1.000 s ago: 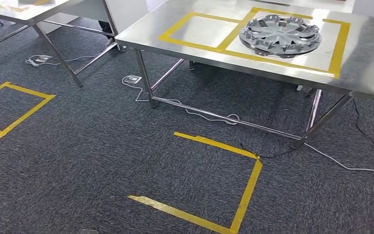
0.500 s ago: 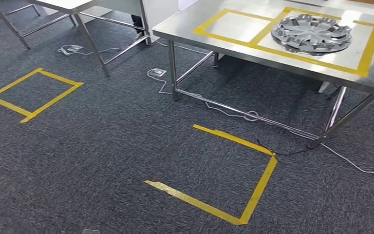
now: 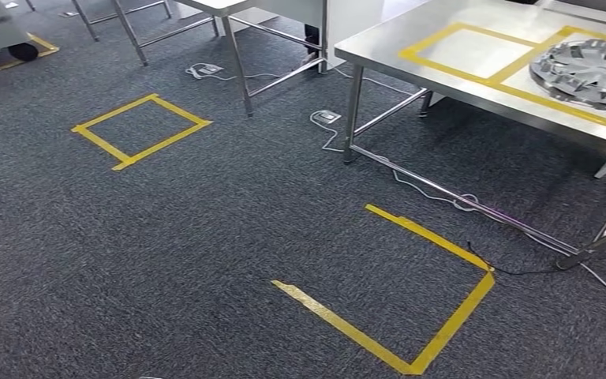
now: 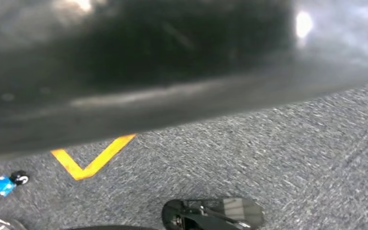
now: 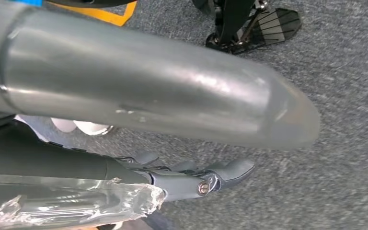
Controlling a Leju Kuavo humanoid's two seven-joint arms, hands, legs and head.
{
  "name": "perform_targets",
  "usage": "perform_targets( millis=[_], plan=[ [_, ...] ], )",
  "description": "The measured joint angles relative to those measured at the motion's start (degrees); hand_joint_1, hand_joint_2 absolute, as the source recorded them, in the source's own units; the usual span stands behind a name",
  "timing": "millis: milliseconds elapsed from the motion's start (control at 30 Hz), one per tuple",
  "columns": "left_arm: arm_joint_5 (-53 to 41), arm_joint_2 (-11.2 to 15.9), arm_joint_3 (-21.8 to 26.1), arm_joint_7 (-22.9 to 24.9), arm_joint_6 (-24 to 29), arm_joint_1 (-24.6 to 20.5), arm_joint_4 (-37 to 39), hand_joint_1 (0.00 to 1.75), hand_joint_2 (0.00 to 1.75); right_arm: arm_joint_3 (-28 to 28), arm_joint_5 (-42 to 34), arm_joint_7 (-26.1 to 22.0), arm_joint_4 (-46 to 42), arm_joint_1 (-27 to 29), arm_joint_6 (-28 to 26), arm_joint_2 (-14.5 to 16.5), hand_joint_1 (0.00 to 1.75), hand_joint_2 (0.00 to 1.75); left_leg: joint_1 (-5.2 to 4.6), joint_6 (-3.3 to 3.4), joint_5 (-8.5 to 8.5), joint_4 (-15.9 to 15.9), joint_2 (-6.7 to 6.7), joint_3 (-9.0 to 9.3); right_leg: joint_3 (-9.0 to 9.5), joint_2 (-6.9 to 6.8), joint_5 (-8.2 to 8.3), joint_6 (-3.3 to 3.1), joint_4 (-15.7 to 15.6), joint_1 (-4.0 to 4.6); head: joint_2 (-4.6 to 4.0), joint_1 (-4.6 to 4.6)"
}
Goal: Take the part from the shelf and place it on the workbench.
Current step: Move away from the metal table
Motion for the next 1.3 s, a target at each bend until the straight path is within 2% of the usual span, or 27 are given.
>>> perform_targets(
  millis=[33,67,133,167,200,267,333,367,400,433,500,567,633,667,733,800,833,867,900,967,1033,1100,1133,1167,1200,1233,1300],
  plan=[
    [0.00,-0.01,0.00,0.00,0.01,-0.04,0.00,0.00,0.00,0.01,0.01,0.00,0.00,-0.02,0.01,0.00,0.00,0.00,-0.20,0.40,0.41,-2.70,1.23,1.57,0.04,-0.62,-0.11,0.33,0.15,0.12,0.00,0.08],
    [0.00,-0.02,0.01,0.00,0.02,-0.06,0.00,0.00,0.00,0.01,0.02,0.00,0.00,-0.06,0.01,0.00,0.00,0.00,-0.44,0.94,0.25,-4.02,1.96,2.17,0.12,-1.17,-0.20,0.67,0.27,0.24,0.00,0.12],
    [0.00,-0.01,0.07,0.00,0.05,-0.02,0.00,0.00,0.00,0.03,0.05,0.00,0.00,-0.28,0.02,0.00,0.00,0.00,-0.65,2.07,0.14,-4.57,1.17,1.91,0.36,-2.21,-0.34,1.40,0.32,0.32,0.00,0.23],
    [0.00,-0.02,0.10,0.00,0.06,0.01,0.00,0.00,0.00,0.04,0.07,0.00,0.00,-0.42,0.03,0.00,0.00,0.00,-0.60,2.52,0.24,-4.82,0.54,1.79,0.23,-1.47,-0.77,1.77,0.67,0.20,0.00,0.31],
    [0.00,-0.03,0.14,0.02,0.09,0.01,0.00,0.00,0.00,0.07,0.09,0.00,0.00,-0.52,0.03,0.00,0.00,0.00,-0.52,2.92,0.45,-5.02,-0.09,1.67,-0.43,0.01,-1.67,2.09,1.88,0.05,0.00,0.50],
    [-0.01,-0.10,0.15,0.05,0.14,-0.13,0.00,0.00,0.00,0.10,0.13,0.04,0.00,-0.49,0.03,0.00,0.00,0.00,-0.48,3.53,0.78,-5.22,-1.47,1.44,-3.76,3.94,-5.06,2.47,8.36,-0.26,0.00,0.88],
    [-0.03,-0.15,0.16,0.07,0.16,-0.24,0.00,0.00,0.00,0.10,0.21,0.15,0.01,-0.26,0.03,0.00,0.00,0.00,-0.70,3.84,0.94,-5.20,-3.12,1.21,-8.09,5.35,-7.78,2.52,16.52,-0.33,0.00,0.97],
    [-0.04,-0.16,0.17,0.08,0.16,-0.21,0.00,0.00,0.00,0.10,0.29,0.21,0.01,-0.16,0.03,0.00,0.00,0.00,-0.83,3.90,0.99,-5.17,-3.97,1.20,-9.35,5.48,-7.67,2.46,18.40,-0.32,0.00,0.97],
    [-0.05,-0.17,0.20,0.10,0.16,-0.15,0.00,0.00,0.00,0.10,0.39,0.26,0.02,-0.12,0.03,0.00,0.00,0.00,-0.93,3.92,1.02,-5.13,-4.82,1.27,-9.46,5.59,-6.25,2.34,17.76,-0.32,0.00,0.97],
    [-0.07,-0.18,0.22,0.13,0.16,-0.10,0.00,0.00,0.00,0.10,0.50,0.29,0.02,-0.11,0.03,-0.01,0.00,0.00,-1.01,3.92,1.03,-5.09,-5.56,1.36,-8.72,5.77,-4.22,2.19,15.47,-0.32,0.00,0.96],
    [-0.15,-0.22,0.25,0.17,0.16,-0.15,0.00,0.00,0.00,0.11,0.67,0.31,0.02,-0.14,0.03,-0.03,0.00,0.00,-1.12,3.80,1.04,-4.89,-7.10,1.38,-5.58,7.86,0.19,1.78,7.49,-0.42,0.00,0.95],
    [-0.35,-0.29,0.26,0.18,0.14,-0.27,0.00,0.00,0.00,0.14,0.77,0.31,0.02,-0.22,0.01,-0.06,0.00,0.00,-1.13,3.39,1.22,-4.63,-8.43,0.83,-3.43,9.80,1.60,1.54,2.43,-0.52,0.00,0.95],
    [-0.55,-0.34,0.28,0.21,0.11,-0.13,0.00,0.00,0.00,0.15,0.82,0.35,0.03,-0.29,-0.03,-0.08,0.00,0.00,-1.03,2.67,1.61,-4.56,-9.55,0.14,-3.04,9.42,1.41,1.29,1.68,-0.53,0.00,0.94],
    [-0.60,-0.34,0.30,0.25,0.10,0.01,0.00,0.00,0.00,0.15,0.85,0.37,0.03,-0.32,-0.06,-0.09,0.00,0.00,-1.02,2.34,1.51,-4.38,-9.36,-0.10,-2.93,8.82,1.64,1.04,1.48,-0.59,0.00,0.92],
    [-0.65,-0.33,0.32,0.33,0.14,0.11,0.00,0.00,0.00,0.15,0.91,0.36,0.04,-0.32,-0.14,-0.10,0.00,0.00,-1.07,1.75,-0.54,-1.55,-7.03,-1.46,-2.78,7.41,2.07,0.52,0.89,-0.77,0.00,0.57],
    [-0.69,-0.33,0.33,0.42,0.16,-0.07,0.00,0.00,0.00,0.15,0.97,0.36,0.04,-0.19,-0.17,-0.11,0.00,0.00,-0.81,1.19,-4.36,5.34,-4.28,-4.60,-2.77,5.70,2.12,0.26,0.76,-0.68,0.00,0.23],
    [-0.70,-0.33,0.33,0.47,0.16,-0.14,0.00,0.00,0.00,0.14,0.99,0.37,0.04,-0.09,-0.17,-0.11,0.00,0.00,-0.62,0.92,-5.76,8.83,-3.81,-6.21,-2.79,4.76,2.06,0.21,0.79,-0.62,0.00,0.20],
    [-0.70,-0.33,0.33,0.54,0.16,-0.12,0.00,0.00,0.00,0.14,0.99,0.38,0.04,-0.04,-0.18,-0.12,0.00,0.00,-0.43,0.70,-6.18,10.93,-3.61,-7.14,-2.78,3.87,1.98,0.18,0.81,-0.60,0.00,0.21],
    [-0.70,-0.33,0.33,0.61,0.16,-0.04,0.00,0.00,0.00,0.14,1.01,0.39,0.04,-0.05,-0.19,-0.13,0.00,0.00,-0.25,0.53,-5.47,10.97,-3.46,-7.07,-2.75,3.06,1.90,0.21,0.83,-0.60,0.00,0.19],
    [-0.70,-0.32,0.34,0.68,0.20,0.08,0.00,0.00,0.00,0.14,1.02,0.39,0.04,-0.15,-0.17,-0.13,0.00,0.00,0.01,0.37,-1.62,4.95,-2.35,-3.83,-2.51,1.69,1.67,0.47,0.90,-0.63,0.00,0.18],
    [-0.73,-0.36,0.35,0.67,0.26,-0.13,0.00,0.00,0.00,0.14,1.03,0.38,0.04,-0.21,-0.15,-0.14,0.00,0.00,-0.30,0.67,0.74,-1.99,0.08,-0.22,-2.35,0.48,1.28,1.06,1.08,-0.38,0.00,0.17],
    [-0.77,-0.44,0.36,0.66,0.31,-0.32,0.00,0.00,0.00,0.14,1.09,0.36,0.05,-0.32,-0.13,-0.15,0.00,0.00,-0.74,1.42,0.63,-4.13,0.97,0.63,-2.15,-0.68,0.95,1.63,1.22,-0.11,0.00,0.32],
    [-0.78,-0.47,0.36,0.66,0.33,-0.29,0.00,0.00,0.00,0.14,1.13,0.36,0.05,-0.46,-0.11,-0.15,0.00,0.00,-0.75,1.93,0.70,-4.19,0.37,0.46,-2.03,-1.25,0.85,1.87,1.25,-0.12,0.00,0.37],
    [-0.79,-0.50,0.37,0.66,0.35,-0.17,0.00,0.00,0.00,0.14,1.15,0.36,0.05,-0.62,-0.10,-0.16,0.00,0.00,-0.72,2.32,0.78,-4.27,-0.22,0.41,-1.93,-1.34,0.59,2.16,1.38,-0.24,0.00,0.42],
    [-0.79,-0.52,0.38,0.66,0.38,-0.08,0.00,0.00,0.00,0.14,1.17,0.35,0.05,-0.75,-0.08,-0.16,0.00,0.00,-0.66,2.73,0.91,-4.37,-0.77,0.40,-2.18,-0.51,-0.08,2.42,2.07,-0.37,0.00,0.52],
    [-0.79,-0.56,0.38,0.67,0.40,-0.09,0.00,0.00,0.00,0.15,1.19,0.34,0.04,-0.81,-0.05,-0.17,0.00,0.00,-0.57,3.15,1.07,-4.49,-1.36,0.39,-3.00,0.94,-1.34,2.66,3.90,-0.51,0.00,0.67],
    [-0.79,-0.61,0.40,0.68,0.42,-0.26,0.00,0.00,0.00,0.15,1.21,0.34,0.05,-0.68,-0.01,-0.20,0.00,0.00,-0.55,3.71,1.29,-4.54,-2.64,0.23,-6.38,4.23,-5.11,2.86,11.06,-0.66,0.00,1.01]
  ],
)
